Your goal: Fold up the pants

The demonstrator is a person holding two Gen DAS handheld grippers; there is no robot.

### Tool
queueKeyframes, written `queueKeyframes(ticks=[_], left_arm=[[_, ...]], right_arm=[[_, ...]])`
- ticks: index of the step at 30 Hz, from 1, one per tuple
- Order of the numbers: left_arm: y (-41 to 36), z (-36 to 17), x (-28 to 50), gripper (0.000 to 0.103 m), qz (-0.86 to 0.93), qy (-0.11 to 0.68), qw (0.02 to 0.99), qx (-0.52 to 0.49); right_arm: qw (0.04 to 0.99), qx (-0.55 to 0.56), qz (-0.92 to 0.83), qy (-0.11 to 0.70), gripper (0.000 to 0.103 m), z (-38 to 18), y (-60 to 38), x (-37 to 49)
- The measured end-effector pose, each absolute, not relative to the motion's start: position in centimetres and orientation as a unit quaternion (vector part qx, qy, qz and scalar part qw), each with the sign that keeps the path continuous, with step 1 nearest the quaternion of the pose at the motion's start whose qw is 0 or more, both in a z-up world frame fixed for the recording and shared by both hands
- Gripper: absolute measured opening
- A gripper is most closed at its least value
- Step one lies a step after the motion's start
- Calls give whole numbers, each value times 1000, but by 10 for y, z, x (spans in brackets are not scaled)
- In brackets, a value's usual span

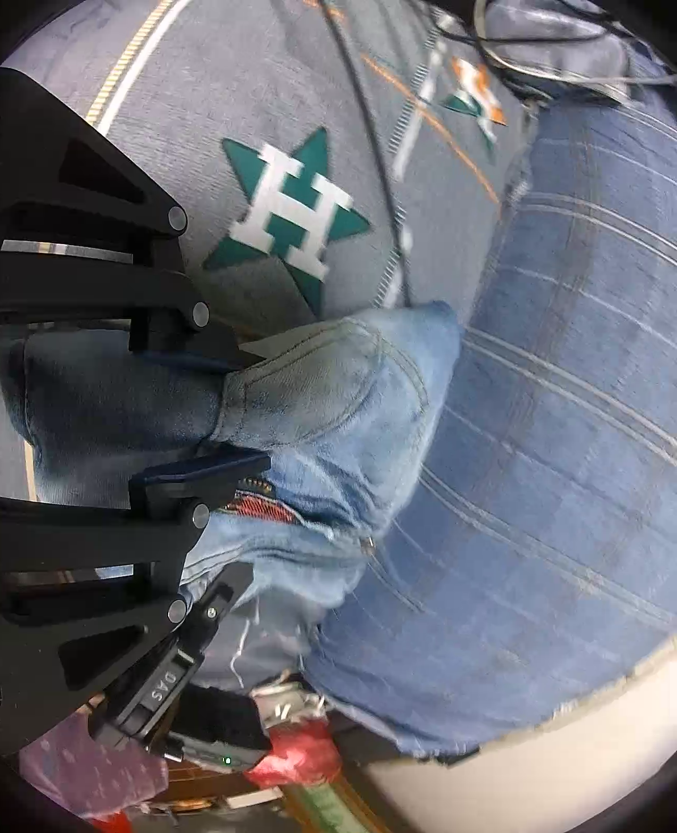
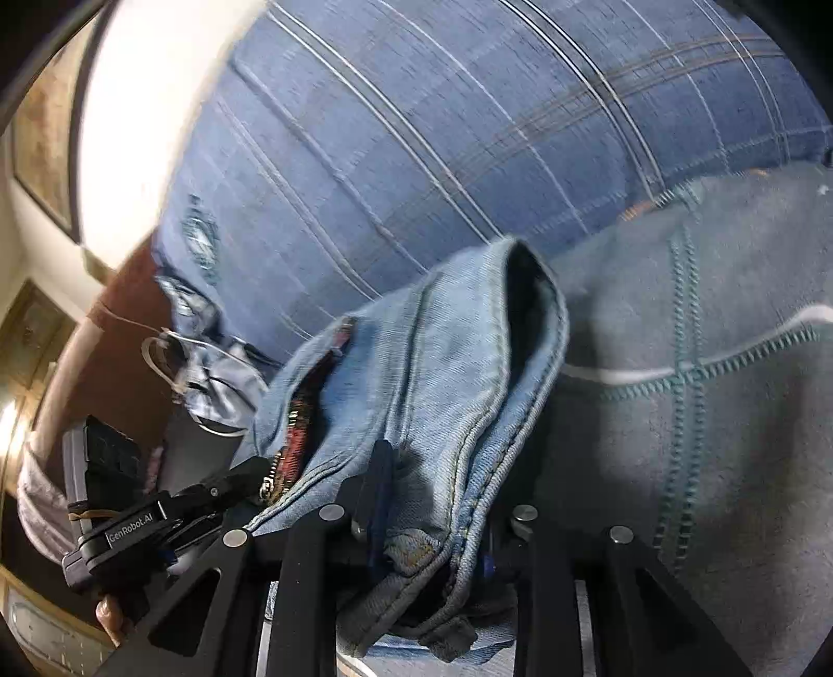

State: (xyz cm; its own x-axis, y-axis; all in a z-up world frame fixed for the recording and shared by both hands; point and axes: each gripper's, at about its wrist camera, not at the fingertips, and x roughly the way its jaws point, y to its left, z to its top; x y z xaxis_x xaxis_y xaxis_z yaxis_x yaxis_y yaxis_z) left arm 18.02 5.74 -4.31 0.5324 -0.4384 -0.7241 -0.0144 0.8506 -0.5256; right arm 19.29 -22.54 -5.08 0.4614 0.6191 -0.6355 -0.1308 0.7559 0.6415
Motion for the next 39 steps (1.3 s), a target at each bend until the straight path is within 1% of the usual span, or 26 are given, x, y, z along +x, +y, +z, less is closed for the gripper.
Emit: queueKeyframes(ticks=[3, 5, 9, 12, 16, 19, 24, 27, 28, 29, 32, 36, 37, 38, 39], left_arm=[[61, -47, 182, 36, -119, 477, 833, -251], [60, -47, 182, 40, -110, 488, 831, -242], [62, -43, 179, 40, -112, 488, 832, -238], [71, -33, 168, 40, -99, 475, 837, -253], [76, -7, 138, 40, -123, 428, 852, -274], [63, 4, 123, 40, -147, 413, 861, -256], [31, -8, 120, 40, -167, 452, 852, -204], [13, -21, 120, 40, -157, 485, 845, -164], [11, -25, 121, 40, -154, 489, 844, -158], [12, -26, 122, 40, -155, 490, 843, -161], [19, -31, 125, 40, -158, 499, 832, -186], [18, -36, 126, 40, -156, 506, 827, -190], [18, -35, 127, 40, -155, 505, 828, -187], [17, -35, 127, 40, -154, 505, 829, -183], [16, -34, 127, 40, -154, 505, 830, -179]], right_arm=[[807, 265, 212, 484, 35, -59, -227, 196], [802, 268, 205, 492, 41, -60, -229, 197], [810, 263, 200, 485, 41, -48, -235, 189], [835, 272, 191, 439, 41, -25, -252, 172], [852, 269, 238, 380, 41, 4, -257, 151], [849, 246, 251, 394, 41, 5, -247, 141], [835, 244, 231, 435, 34, -19, -240, 136], [835, 246, 238, 432, 30, -21, -239, 137], [835, 244, 244, 428, 25, -19, -239, 136], [836, 242, 253, 423, 24, -17, -238, 135], [837, 233, 269, 416, 24, -10, -230, 131], [812, 247, 280, 448, 24, -26, -228, 138], [814, 249, 274, 448, 20, -27, -229, 138], [822, 243, 263, 442, 11, -24, -231, 136], [828, 239, 257, 437, 11, -19, -232, 135]])
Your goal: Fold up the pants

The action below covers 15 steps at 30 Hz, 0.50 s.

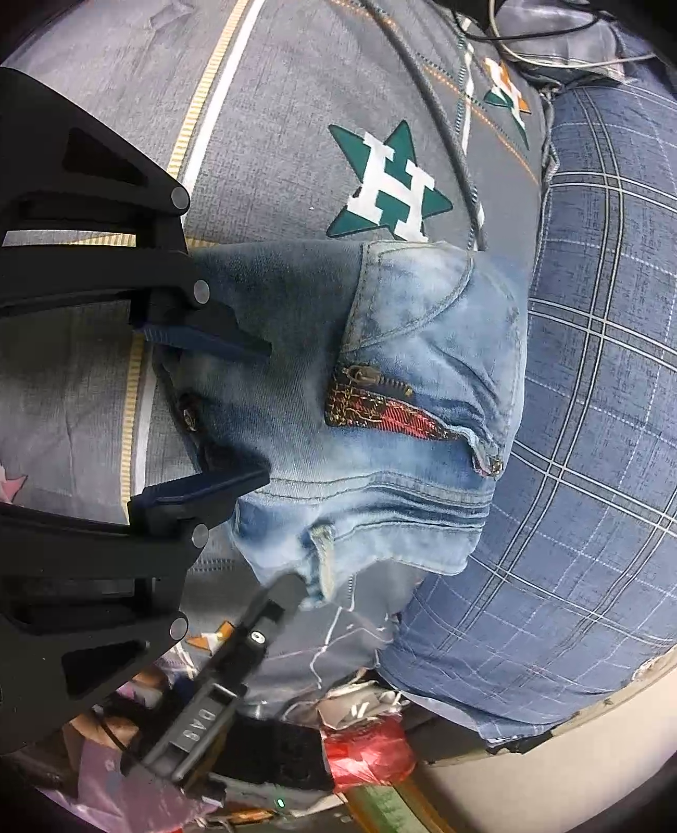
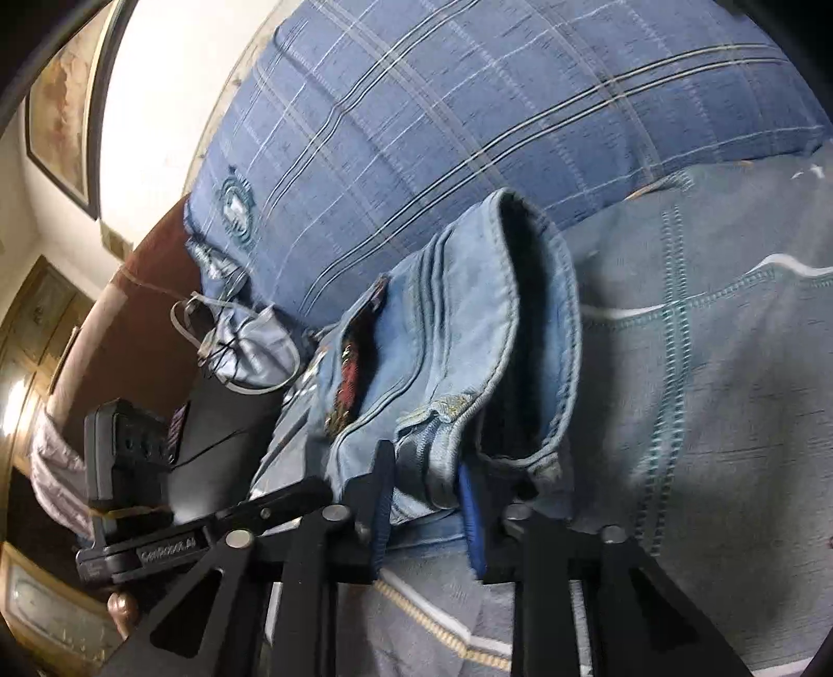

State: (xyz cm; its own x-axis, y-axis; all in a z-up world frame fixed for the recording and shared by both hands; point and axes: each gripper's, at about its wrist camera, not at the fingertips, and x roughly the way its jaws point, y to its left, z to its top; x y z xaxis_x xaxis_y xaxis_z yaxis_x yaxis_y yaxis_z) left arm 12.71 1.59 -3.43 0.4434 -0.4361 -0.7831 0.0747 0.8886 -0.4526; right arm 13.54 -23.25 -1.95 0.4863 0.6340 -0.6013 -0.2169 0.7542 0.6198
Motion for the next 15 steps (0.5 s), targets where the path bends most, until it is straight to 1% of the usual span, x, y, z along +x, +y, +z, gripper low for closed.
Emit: queueKeyframes(ticks=[2, 4, 7, 9, 10, 15], left_arm=[[15, -33, 126, 40, -150, 501, 834, -173], [15, -34, 127, 40, -142, 503, 836, -166], [18, -38, 129, 40, -141, 508, 833, -166], [16, -39, 129, 40, -139, 510, 834, -159], [15, -40, 129, 40, -139, 511, 834, -155], [8, -39, 125, 40, -128, 501, 845, -133]], right_arm=[[839, 227, 259, 421, 9, -5, -232, 130], [853, 189, 250, 417, 9, 7, -222, 122], [869, 106, 182, 448, 9, -5, -202, 124], [852, 99, 166, 486, 8, -29, -197, 134], [848, 108, 165, 491, 8, -36, -199, 137], [846, 130, 173, 487, 8, -37, -207, 137]])
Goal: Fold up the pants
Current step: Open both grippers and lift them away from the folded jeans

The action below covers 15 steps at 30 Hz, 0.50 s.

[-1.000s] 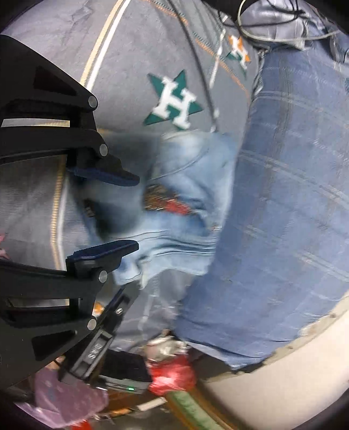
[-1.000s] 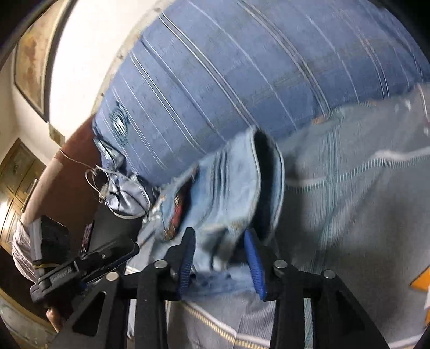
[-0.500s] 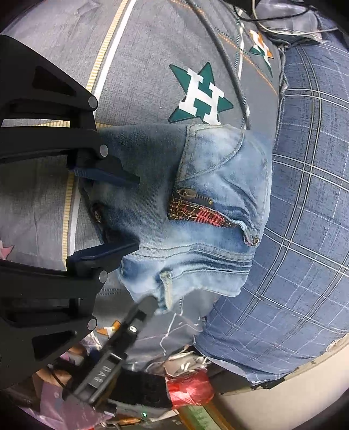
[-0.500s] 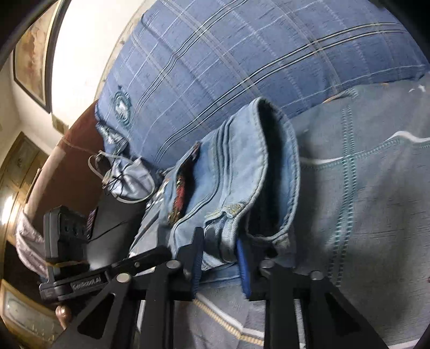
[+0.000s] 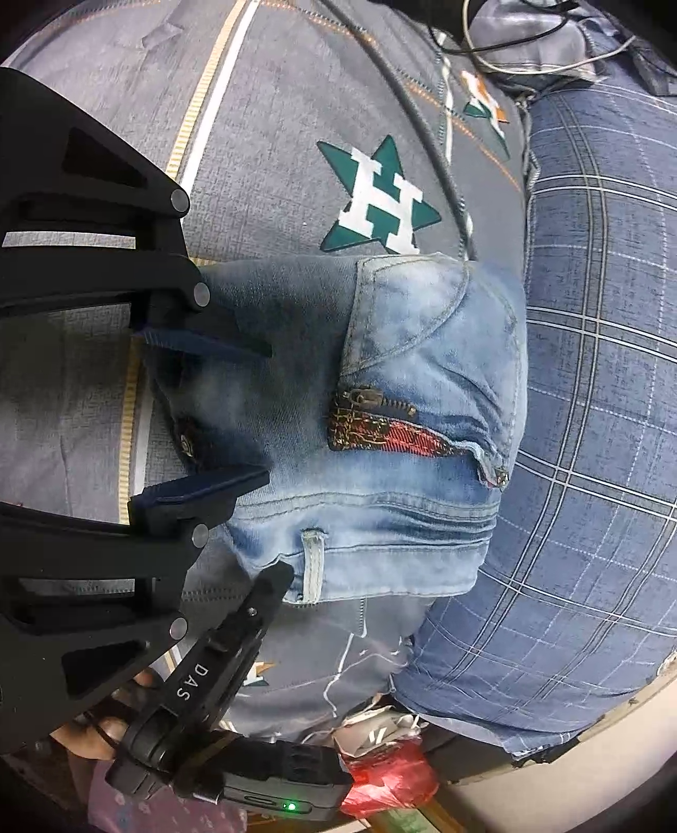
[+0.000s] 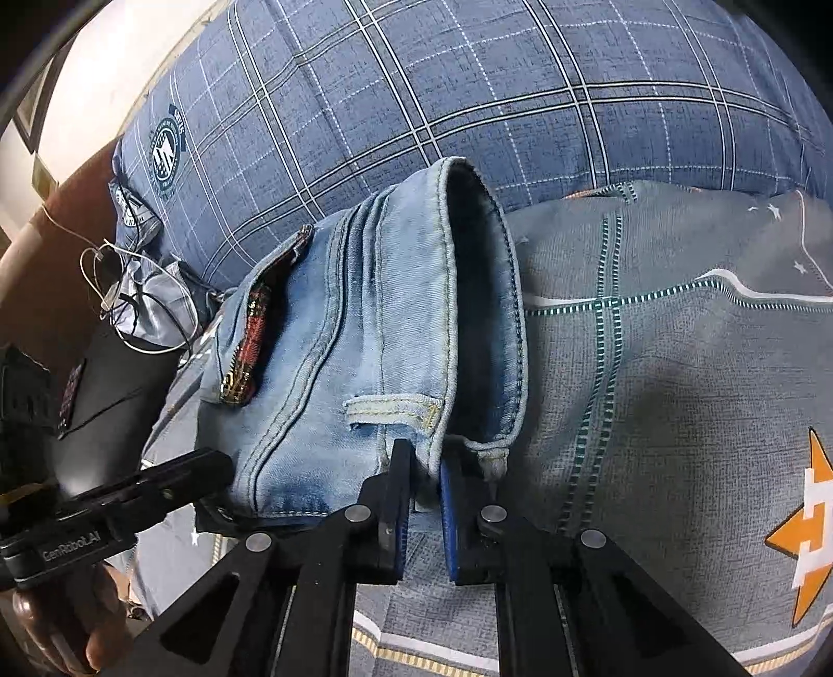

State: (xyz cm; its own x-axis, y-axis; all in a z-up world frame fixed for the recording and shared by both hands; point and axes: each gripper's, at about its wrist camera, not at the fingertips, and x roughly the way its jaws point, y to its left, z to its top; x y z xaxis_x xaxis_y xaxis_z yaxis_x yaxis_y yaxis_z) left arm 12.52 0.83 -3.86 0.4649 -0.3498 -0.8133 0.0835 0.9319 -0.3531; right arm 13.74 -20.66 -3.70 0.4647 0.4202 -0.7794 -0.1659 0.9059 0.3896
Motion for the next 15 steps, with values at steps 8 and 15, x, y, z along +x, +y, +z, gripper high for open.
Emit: queueKeyframes(ticks=[8, 15], left_arm=[[6, -40, 119, 40, -102, 485, 859, -129], [7, -22, 69, 40, -60, 414, 903, -102]], right_arm=[[847, 151, 199, 470, 12, -38, -219, 130], [874, 202, 210, 390, 40, -4, -244, 73]])
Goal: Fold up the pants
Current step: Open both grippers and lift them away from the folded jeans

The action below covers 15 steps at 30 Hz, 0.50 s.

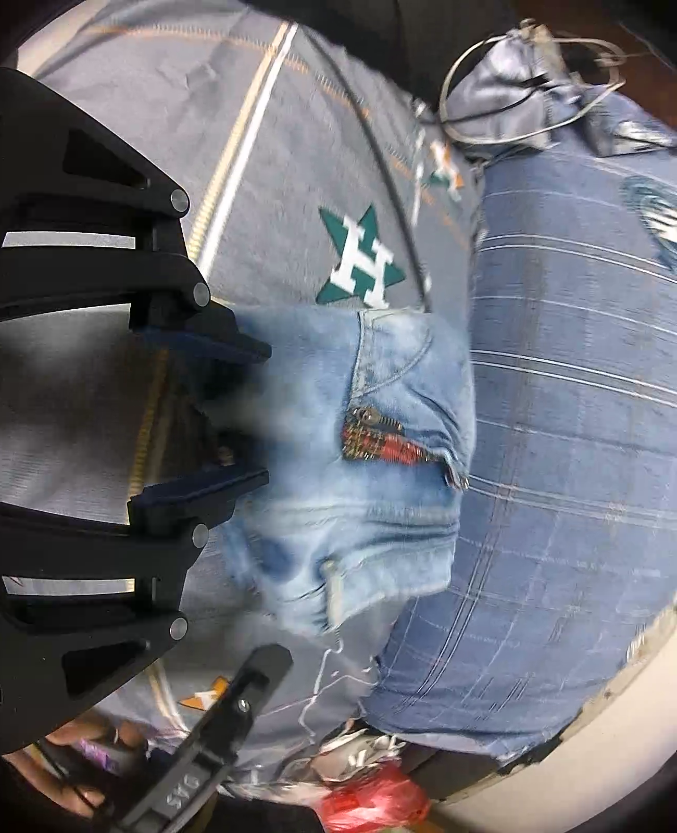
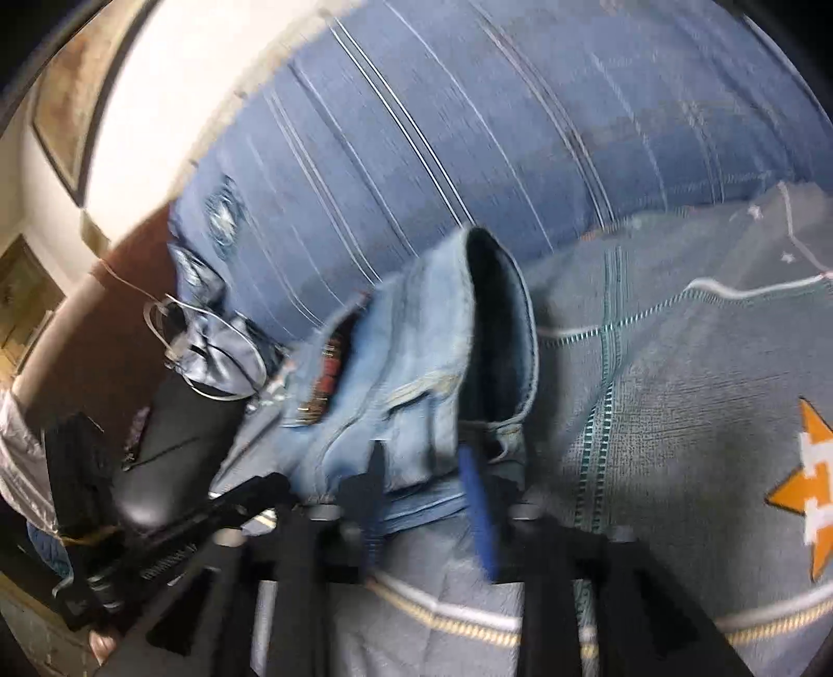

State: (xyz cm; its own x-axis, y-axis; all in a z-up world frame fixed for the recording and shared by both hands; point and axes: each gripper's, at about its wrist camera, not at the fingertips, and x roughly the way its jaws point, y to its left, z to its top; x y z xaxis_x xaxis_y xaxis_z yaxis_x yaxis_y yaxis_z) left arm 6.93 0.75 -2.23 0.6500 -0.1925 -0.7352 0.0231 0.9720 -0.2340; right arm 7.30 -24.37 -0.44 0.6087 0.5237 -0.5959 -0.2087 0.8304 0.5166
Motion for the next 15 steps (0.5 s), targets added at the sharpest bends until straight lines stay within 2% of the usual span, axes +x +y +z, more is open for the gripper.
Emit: queueKeyframes(ticks=[6, 15], left_arm=[[-6, -5, 16, 40, -30, 351, 936, -22], [-4, 4, -13, 40, -5, 311, 950, 2]], right_arm=[[877, 213, 201, 380, 41, -10, -246, 24], [878, 208, 194, 386, 41, -9, -220, 5]])
